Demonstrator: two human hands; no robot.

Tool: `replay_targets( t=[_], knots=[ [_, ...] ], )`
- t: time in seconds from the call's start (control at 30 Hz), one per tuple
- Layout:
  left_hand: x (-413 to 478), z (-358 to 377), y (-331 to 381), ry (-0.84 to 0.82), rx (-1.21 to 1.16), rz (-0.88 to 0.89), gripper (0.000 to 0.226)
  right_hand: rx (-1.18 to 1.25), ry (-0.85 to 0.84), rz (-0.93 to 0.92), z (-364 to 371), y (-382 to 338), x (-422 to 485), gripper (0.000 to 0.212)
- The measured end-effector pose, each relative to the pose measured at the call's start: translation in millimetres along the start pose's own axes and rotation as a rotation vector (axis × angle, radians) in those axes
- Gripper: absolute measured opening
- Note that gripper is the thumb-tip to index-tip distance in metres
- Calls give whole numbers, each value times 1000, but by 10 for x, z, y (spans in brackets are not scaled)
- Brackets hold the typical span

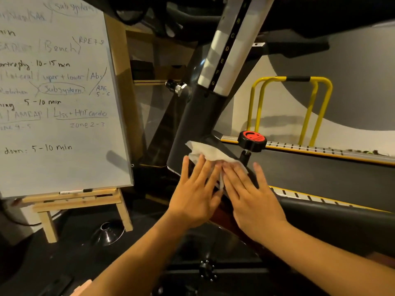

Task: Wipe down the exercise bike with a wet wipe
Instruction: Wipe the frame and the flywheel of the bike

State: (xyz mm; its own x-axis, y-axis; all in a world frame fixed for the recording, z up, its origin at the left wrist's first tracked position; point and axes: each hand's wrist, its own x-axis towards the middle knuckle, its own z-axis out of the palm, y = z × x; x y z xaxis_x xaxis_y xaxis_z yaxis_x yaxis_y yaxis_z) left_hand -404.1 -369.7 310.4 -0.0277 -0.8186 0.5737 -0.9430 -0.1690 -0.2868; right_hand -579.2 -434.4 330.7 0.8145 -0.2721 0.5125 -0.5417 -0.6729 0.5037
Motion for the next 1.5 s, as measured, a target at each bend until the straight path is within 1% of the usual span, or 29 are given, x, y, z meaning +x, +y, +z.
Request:
replay_targets(
  t=[0.1, 0.17, 0.23, 0.3, 0.4, 0.47, 0.57, 0.63, 0.7, 0.77, 0.8, 0.87, 0.93, 1.03, 1.13, 1.2, 1.27, 1.33, 1.37, 1.43, 1.5],
  knots=[
    [84, -111, -237, -13, -19, -113, 65, -26, 53, 37, -83, -209, 378, 78],
    [5, -93, -238, -30, -32, -121, 65, -41, 31, 55, -56, -290, 402, 74],
    [-130, -4, -77, -41, -41, -76, 67, -69, -27, 28, 71, -255, 143, 77],
    [-220, 114, 231, -34, -72, 18, 70, -99, -110, -17, 197, -96, -294, 81],
    [-236, 222, 769, 15, -152, 156, 75, -12, -212, 53, 247, 207, -901, 88],
    [-225, 238, 953, 38, -137, 181, 73, 28, -228, 82, 242, 302, -1081, 90],
    [-198, 163, 808, 20, -47, 130, 68, 74, -193, 106, 183, 216, -899, 86],
    [-118, 18, 572, -23, 31, 28, 67, 78, -122, 94, 117, 77, -554, 79],
    [-19, -104, 367, -67, 112, -58, 67, 70, -55, 96, 50, -15, -236, 76],
    [24, -181, 322, -65, 113, -93, 68, 44, -40, 104, 36, -27, -143, 77],
    [15, -193, 387, -38, 77, -74, 67, 33, -63, 105, 54, 8, -226, 77],
    [-38, -141, 686, 27, -9, 50, 64, 22, -129, 135, 108, 172, -599, 77],
    [-79, -56, 1159, 65, -98, 186, 66, -14, -181, 192, 112, 444, -1078, 72],
    [5, -39, 1963, 70, -228, 282, 76, -79, -236, 256, -54, 933, -1674, 66],
    [234, -198, 2712, 76, -303, 415, 78, -166, -276, 364, -263, 1370, -2167, 62],
    [468, -370, 3084, 99, -320, 464, 81, -207, -297, 479, -371, 1636, -2416, 66],
    [663, -514, 3305, 87, -332, 477, 82, -200, -327, 600, -439, 1782, -2499, 70],
    [719, -527, 3293, 85, -318, 480, 79, -144, -292, 668, -422, 1736, -2426, 73],
    [686, -458, 3181, 98, -299, 475, 78, -109, -246, 662, -378, 1636, -2350, 74],
    [513, -223, 2771, 132, -252, 417, 79, -46, -155, 577, -244, 1304, -2129, 74],
    [268, 34, 2214, 137, -183, 306, 83, -12, -107, 441, -89, 904, -1825, 71]
  ],
)
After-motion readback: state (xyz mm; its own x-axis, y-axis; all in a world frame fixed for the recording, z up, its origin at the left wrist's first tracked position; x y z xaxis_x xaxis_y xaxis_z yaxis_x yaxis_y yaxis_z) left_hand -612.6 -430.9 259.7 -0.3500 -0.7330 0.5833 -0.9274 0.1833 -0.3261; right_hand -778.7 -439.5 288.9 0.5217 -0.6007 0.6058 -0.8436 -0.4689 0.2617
